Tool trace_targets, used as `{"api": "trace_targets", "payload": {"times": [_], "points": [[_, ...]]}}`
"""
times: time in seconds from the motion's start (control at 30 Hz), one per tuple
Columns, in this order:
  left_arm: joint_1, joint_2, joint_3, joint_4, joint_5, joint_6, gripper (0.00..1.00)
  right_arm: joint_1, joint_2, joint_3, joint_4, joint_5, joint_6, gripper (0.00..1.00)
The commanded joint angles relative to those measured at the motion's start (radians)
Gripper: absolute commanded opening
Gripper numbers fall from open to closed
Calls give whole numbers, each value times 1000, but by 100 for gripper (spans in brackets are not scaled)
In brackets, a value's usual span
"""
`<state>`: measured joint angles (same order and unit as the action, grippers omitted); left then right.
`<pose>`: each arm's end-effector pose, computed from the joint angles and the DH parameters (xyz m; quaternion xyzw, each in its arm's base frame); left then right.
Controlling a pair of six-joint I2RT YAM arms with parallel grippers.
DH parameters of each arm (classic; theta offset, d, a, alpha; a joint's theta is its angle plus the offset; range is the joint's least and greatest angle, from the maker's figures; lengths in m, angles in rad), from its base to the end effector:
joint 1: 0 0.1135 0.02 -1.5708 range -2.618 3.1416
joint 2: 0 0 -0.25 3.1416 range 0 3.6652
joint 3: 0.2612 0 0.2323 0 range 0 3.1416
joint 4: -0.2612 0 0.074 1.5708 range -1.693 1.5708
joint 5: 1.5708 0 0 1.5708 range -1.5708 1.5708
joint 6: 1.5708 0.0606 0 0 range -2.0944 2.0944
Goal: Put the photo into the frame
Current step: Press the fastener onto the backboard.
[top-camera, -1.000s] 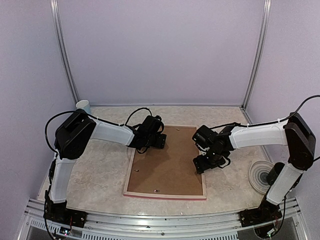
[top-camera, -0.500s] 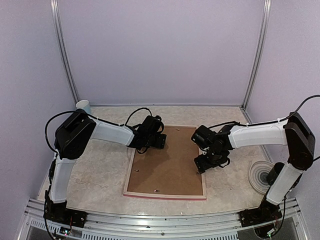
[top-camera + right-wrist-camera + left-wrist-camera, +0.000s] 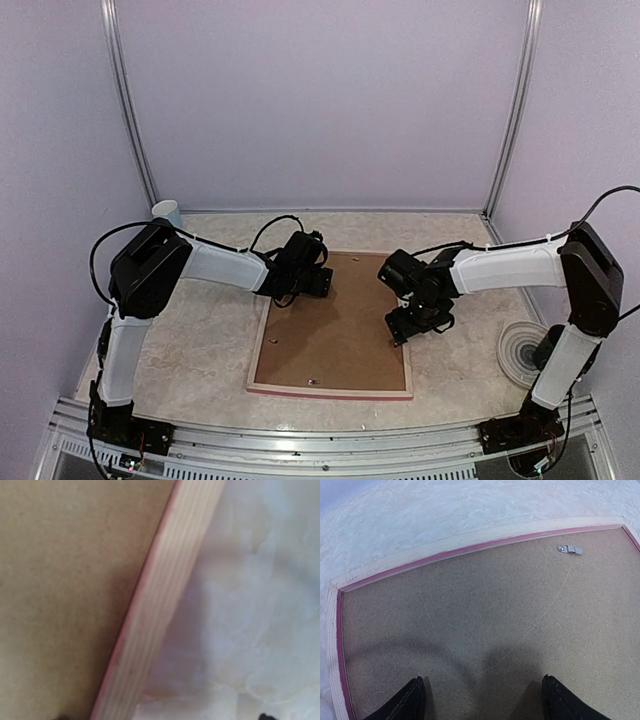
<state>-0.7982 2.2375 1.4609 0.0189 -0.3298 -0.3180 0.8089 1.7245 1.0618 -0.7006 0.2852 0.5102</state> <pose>0.3436 -0.3244 0.1052 0.1524 0.8955 -0.0787 0.4107 0.2190 0.2048 0.1405 -0.1319 0.9758 -0.0489 0.1676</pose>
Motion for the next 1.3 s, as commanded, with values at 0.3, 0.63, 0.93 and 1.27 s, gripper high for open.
{"api": "trace_targets", "payload": {"times": [0.3, 0.63, 0.93, 1.27], "points": [[14, 54, -47, -109, 63, -33, 79, 13, 7, -17, -61, -37, -51, 82], [14, 54, -48, -109, 61, -38, 79, 18, -7, -6, -115, -84, -103, 80], [16, 54, -49, -108, 61, -39, 79, 27, 7, -6, -122, -111, -128, 79], [16, 53, -50, -106, 61, -41, 78, 30, 3, -14, -137, -112, -163, 79]]}}
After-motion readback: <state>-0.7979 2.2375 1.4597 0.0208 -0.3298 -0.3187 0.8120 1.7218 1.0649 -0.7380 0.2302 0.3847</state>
